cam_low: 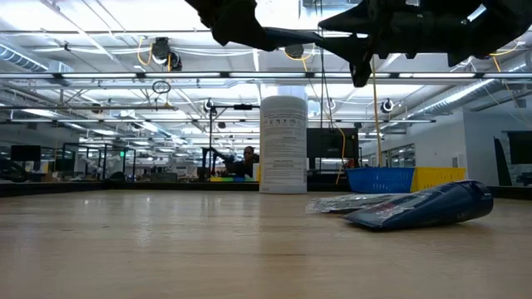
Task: Pick & Place Travel size toiletries
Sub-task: Put the blue shave cream into the top yellow bin
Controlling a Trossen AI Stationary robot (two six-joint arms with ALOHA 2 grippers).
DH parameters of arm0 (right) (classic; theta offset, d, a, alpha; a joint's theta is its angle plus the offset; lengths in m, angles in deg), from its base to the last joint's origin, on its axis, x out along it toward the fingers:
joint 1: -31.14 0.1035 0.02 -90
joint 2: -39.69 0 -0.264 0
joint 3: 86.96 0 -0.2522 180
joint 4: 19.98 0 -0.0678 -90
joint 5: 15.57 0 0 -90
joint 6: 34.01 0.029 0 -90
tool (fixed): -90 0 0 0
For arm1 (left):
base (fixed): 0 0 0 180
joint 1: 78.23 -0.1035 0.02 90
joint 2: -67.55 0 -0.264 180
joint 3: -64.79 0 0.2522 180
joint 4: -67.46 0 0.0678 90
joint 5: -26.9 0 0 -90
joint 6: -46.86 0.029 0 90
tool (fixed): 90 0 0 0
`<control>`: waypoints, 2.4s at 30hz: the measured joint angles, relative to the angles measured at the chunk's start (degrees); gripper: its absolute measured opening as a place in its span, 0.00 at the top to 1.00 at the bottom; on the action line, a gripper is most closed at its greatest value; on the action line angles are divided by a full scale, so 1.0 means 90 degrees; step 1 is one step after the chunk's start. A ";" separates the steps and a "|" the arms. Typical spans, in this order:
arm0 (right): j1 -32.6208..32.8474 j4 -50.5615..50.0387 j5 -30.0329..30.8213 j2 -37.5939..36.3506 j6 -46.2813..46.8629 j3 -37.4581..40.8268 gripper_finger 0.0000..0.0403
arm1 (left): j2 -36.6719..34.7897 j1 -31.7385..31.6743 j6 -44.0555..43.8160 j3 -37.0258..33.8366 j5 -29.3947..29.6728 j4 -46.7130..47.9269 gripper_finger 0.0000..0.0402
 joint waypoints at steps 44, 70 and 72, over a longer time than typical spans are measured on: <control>-0.0203 -0.1052 0.0705 -0.0410 -0.0924 0.0007 1.00 | 0.0000 -0.0019 -0.0962 0.0002 -0.0021 0.0056 0.31; -0.1399 -0.7015 0.6379 -0.2878 -0.1075 0.0010 1.00 | 0.0000 -0.0014 -0.1885 0.0002 -0.0132 0.0371 0.37; -0.1654 -0.7117 0.6385 -0.2870 -0.1076 0.0010 1.00 | 0.0000 -0.0014 -0.1887 0.0002 -0.0132 0.0367 0.37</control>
